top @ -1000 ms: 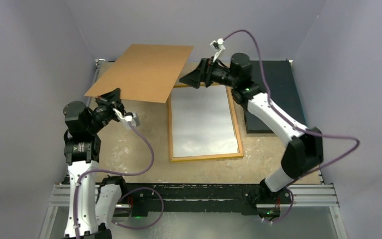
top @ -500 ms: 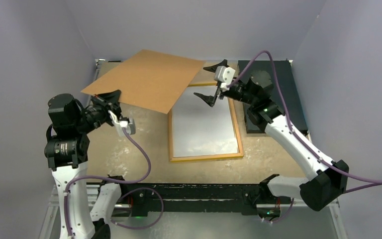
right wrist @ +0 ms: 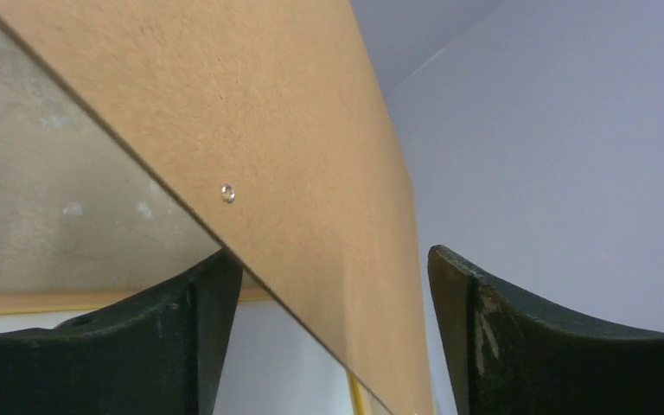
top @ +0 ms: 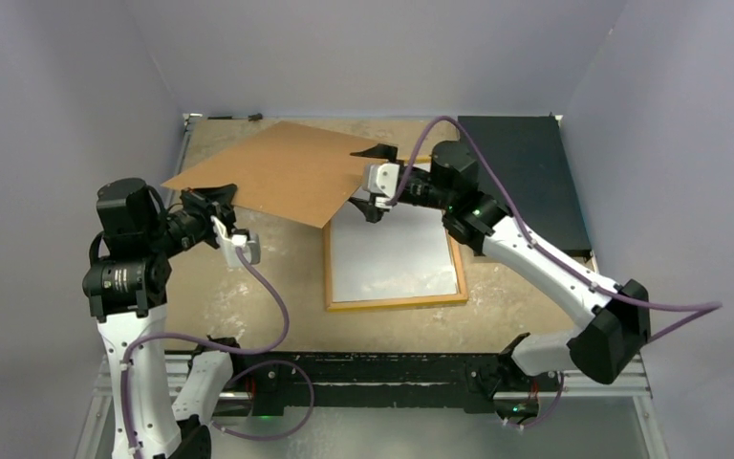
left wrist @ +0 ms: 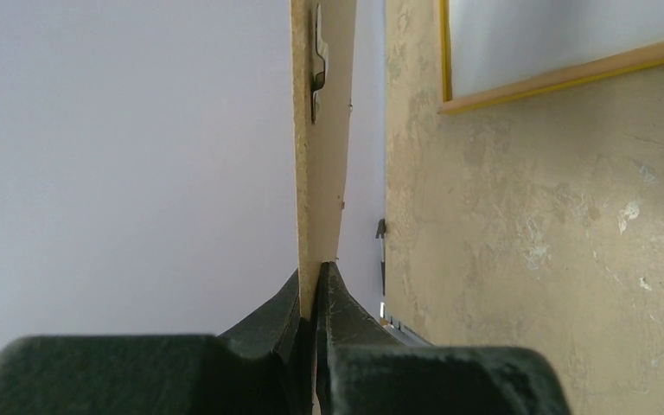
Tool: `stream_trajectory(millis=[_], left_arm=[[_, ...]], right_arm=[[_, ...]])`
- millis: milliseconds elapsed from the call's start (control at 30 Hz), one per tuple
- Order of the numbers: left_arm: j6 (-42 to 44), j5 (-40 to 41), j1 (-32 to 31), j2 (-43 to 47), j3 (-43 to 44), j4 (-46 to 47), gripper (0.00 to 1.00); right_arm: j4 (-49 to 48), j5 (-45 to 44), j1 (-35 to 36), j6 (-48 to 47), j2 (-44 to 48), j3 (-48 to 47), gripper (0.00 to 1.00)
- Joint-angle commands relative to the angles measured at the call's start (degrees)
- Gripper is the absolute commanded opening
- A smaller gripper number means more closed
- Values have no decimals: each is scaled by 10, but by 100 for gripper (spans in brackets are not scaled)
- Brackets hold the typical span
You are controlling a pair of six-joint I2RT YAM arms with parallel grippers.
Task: Put the photo into the frame
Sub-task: Turn over the photo frame item on the photo frame.
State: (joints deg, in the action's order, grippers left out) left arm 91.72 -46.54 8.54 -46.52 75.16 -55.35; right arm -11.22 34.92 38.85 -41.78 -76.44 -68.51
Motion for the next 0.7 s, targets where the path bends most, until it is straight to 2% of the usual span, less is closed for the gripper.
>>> stream_trajectory(millis=[0, 167, 233, 267, 300, 367, 400, 433, 467, 500, 533, 567, 667], left_arm=[[25, -47, -1, 6, 41, 41, 0], [-10, -51, -1, 5, 50, 59, 0], [-45, -52, -1, 8, 46, 93, 0], [-73, -51, 0, 10, 39, 123, 0], [-114, -47, -1, 13, 31, 163, 0], [-214, -25, -1, 18, 9, 279, 0], [-279, -9, -1, 19, -2, 341, 14], [-338, 18, 0, 17, -12, 409, 36], [-403, 48, -1, 13, -20, 494, 52], [-453, 77, -1, 7, -25, 534, 62], [-493, 108, -1, -1, -24, 581, 76], [-531, 136, 0, -9, -20, 606, 83], [-617, 229, 0, -35, -3, 656, 88]], right_arm=[[-21, -75, 15, -19, -33, -39, 73], [-85, -117, 26, -16, -42, -28, 29], [-112, -125, 30, -15, -30, -14, 15], [-123, -126, 33, -13, -22, -7, 4], [-135, -127, 33, -7, -13, -2, 0], [-155, -126, 34, 18, 5, 5, 0], [-165, -124, 34, 39, 14, 6, 0], [-171, -119, 34, 65, 21, 3, 0], [-173, -113, 35, 91, 29, -3, 0], [-171, -110, 34, 128, 34, -13, 0], [-158, -99, 34, 170, 33, -30, 0], [-136, -96, 34, 211, 31, -52, 0], [-50, -112, 32, 281, 16, -124, 0]])
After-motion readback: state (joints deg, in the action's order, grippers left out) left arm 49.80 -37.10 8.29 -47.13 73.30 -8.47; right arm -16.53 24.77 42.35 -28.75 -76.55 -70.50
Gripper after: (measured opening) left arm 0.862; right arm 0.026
